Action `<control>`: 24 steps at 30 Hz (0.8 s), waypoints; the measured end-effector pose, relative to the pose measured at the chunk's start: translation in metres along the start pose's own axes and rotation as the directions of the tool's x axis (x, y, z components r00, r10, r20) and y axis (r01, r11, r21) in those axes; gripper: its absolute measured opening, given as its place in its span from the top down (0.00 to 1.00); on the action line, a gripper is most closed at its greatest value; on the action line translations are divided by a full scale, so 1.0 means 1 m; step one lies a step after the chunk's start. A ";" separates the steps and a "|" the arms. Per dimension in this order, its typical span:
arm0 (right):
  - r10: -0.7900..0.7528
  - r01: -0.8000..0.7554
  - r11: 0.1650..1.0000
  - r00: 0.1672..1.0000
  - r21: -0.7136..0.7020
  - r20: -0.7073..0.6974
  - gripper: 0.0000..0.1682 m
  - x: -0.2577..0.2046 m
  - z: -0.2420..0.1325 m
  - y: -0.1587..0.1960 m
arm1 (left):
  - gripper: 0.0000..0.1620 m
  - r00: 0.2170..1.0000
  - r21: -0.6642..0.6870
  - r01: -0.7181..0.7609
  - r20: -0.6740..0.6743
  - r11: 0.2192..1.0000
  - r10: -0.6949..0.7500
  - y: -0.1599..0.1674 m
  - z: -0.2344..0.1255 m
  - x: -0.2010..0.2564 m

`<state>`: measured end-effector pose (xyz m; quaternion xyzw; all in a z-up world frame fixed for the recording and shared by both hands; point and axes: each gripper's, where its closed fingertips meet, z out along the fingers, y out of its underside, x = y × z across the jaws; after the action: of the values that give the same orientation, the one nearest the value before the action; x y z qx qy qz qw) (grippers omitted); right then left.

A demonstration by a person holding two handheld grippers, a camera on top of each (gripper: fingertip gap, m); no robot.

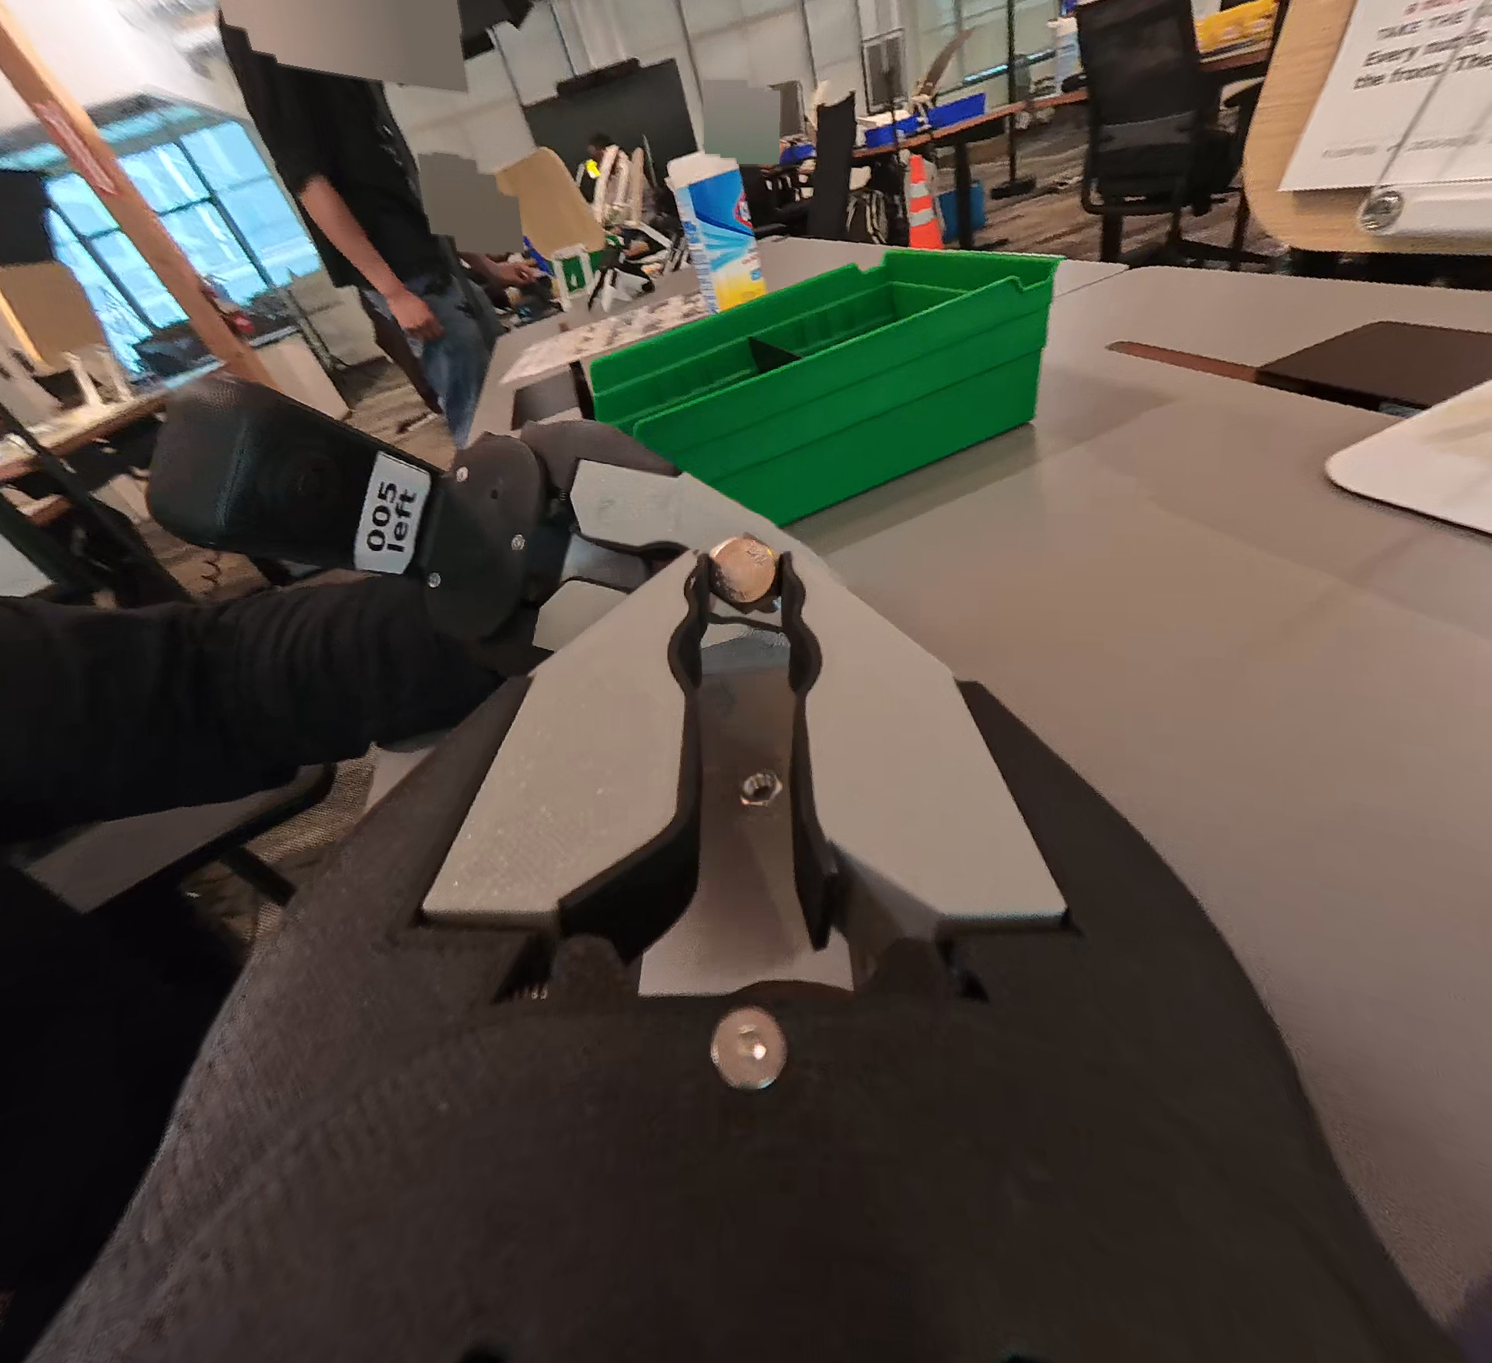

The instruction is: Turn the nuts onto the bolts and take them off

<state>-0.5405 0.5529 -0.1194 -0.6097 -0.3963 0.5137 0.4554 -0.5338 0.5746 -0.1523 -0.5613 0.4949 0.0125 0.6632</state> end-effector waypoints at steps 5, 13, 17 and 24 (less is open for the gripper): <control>0.018 -0.018 1.000 1.000 -0.005 0.011 0.92 0.000 0.001 0.002 | 1.00 0.999 -0.001 0.031 -0.026 1.000 -0.031 0.001 -0.002 -0.001; 0.056 -0.059 0.998 0.994 0.023 0.093 0.92 -0.011 0.001 -0.002 | 0.92 0.996 0.011 0.050 -0.069 0.999 -0.050 -0.002 -0.002 0.008; 0.051 -0.052 0.999 0.995 0.015 0.089 0.92 -0.010 0.001 -0.001 | 0.97 0.998 0.025 0.047 -0.043 0.999 -0.046 -0.006 -0.004 0.003; 0.061 -0.061 0.998 0.995 0.007 0.080 0.92 -0.006 -0.001 0.000 | 0.97 0.996 0.066 0.076 -0.058 0.995 -0.072 -0.012 -0.011 -0.003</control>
<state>-0.5403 0.5473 -0.1176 -0.5983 -0.3929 0.5532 0.4262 -0.5354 0.5633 -0.1400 -0.5565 0.4922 -0.0446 0.6678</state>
